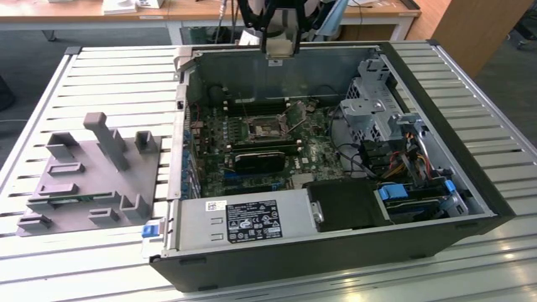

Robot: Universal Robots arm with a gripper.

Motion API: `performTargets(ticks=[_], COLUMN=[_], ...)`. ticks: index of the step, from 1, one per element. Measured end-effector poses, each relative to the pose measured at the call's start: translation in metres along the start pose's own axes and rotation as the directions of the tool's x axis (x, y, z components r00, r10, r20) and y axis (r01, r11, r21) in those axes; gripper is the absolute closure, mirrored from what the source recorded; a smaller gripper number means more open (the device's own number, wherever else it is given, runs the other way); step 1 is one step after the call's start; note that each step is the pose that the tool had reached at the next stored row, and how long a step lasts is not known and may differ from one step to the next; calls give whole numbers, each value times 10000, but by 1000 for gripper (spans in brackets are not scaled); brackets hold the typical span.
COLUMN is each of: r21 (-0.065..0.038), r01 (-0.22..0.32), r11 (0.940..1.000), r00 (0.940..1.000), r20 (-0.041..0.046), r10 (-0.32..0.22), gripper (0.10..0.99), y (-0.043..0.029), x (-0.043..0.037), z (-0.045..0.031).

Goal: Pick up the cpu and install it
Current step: 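Pick up the cpu and move it towards the insertion slot, then place the cpu into insertion slot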

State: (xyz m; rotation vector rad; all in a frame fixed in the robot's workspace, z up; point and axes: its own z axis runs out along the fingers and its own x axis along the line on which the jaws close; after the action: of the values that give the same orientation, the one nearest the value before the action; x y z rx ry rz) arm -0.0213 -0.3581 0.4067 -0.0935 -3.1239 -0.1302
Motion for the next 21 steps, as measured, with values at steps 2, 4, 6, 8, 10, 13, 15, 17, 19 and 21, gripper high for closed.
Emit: performTargets(ticks=[2,4,6,8,10,13,15,17,19,21], r21=[1,-1,-2,-2,0,10,12,12,10,7], r01=[1,2,3,3,2,0,-15,-55,-197,-377], r11=[10000,10000,10000,10000,10000,10000,10000,10000,9998,9993], r00=[10000,10000,10000,10000,10000,10000,10000,10000,9998,9993], r20=[7,21,35,35,30,26,27,30,42,57], r10=[-1,-2,-3,-3,-2,0,15,55,197,377], gripper=[545,545,545,545,545,545,545,545,545,545], y=[20,38,55,58,58,59,59,59,59,59], x=[-46,-65,-80,-93,-104,-113,-113,-113,-114,-113], z=[4,10,16,20,23,27,26,28,29,31])
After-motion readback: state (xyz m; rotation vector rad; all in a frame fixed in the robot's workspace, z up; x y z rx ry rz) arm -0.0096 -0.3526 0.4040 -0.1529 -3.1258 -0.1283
